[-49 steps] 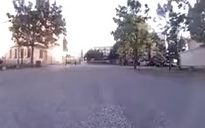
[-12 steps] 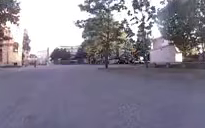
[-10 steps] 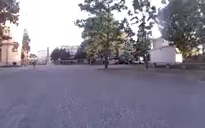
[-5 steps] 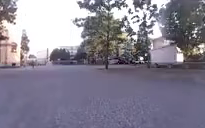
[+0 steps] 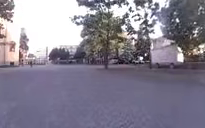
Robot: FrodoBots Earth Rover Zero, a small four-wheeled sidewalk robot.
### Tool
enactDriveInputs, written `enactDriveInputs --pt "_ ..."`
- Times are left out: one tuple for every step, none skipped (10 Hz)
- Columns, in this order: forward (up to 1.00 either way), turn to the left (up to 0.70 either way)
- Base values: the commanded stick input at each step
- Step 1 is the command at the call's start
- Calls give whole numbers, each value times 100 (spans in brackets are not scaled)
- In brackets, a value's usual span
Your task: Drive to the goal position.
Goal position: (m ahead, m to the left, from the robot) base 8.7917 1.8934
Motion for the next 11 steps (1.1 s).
enactDriveInputs --pt "70 0" --pt "70 0" --pt "70 4" --pt "70 10" --pt "70 19" --pt "70 28" --pt "70 35" --pt "70 35" --pt "70 35" --pt "70 35" --pt "70 35"
